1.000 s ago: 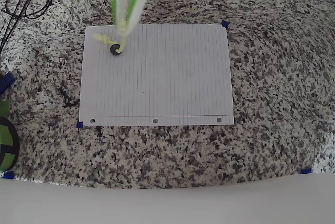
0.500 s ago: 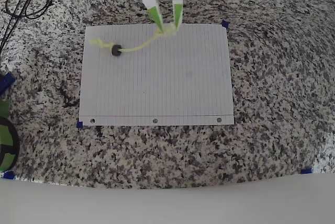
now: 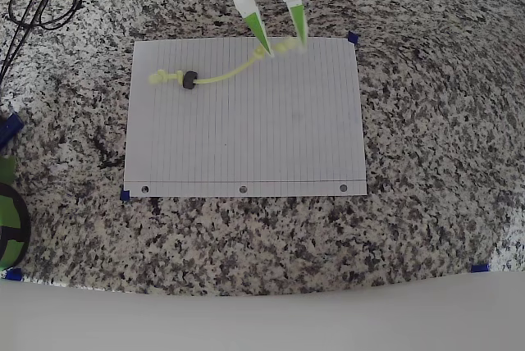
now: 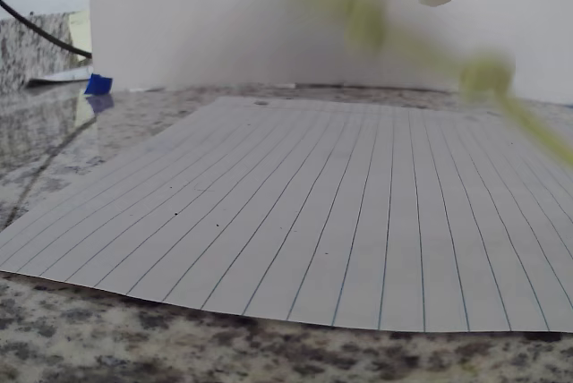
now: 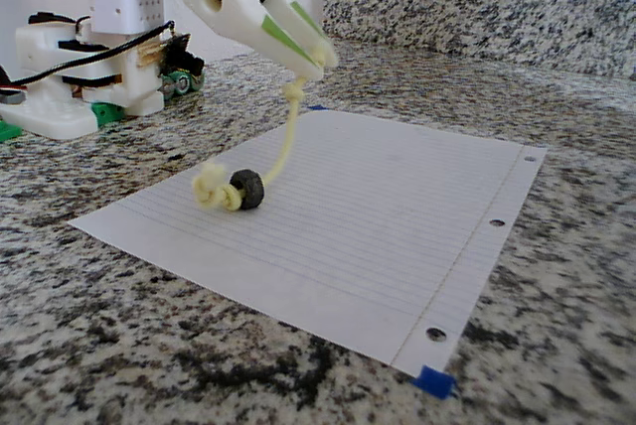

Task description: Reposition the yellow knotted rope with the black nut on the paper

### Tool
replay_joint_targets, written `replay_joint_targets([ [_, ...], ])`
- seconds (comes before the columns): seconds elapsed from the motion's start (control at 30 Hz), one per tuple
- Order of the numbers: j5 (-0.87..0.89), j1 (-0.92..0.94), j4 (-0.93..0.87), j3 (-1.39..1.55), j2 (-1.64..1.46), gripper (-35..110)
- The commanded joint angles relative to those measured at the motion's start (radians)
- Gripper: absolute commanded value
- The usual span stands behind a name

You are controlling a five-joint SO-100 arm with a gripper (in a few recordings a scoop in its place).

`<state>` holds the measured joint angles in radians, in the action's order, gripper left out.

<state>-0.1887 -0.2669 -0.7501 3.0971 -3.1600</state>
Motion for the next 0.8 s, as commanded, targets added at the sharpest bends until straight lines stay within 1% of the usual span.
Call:
replay_joint_targets([
  [0.0,0.005,-0.012,-0.003,-0.006,-0.017,74],
  [0.1,-0.005,-0.017,0.003,-0.006,-0.021,77],
  [0.5,-0.026,0.008,-0.014,0.0,-0.029,75],
  [0.6,-0.051,0.052,-0.02,-0.008,0.005,59],
  [0.7,-0.08,0.135,-0.029,-0.02,0.066,42],
  [0.73,-0.115,0.166,-0.035,-0.032,0.094,35],
  [0.77,-0.132,0.195,-0.037,-0.04,0.12,24],
])
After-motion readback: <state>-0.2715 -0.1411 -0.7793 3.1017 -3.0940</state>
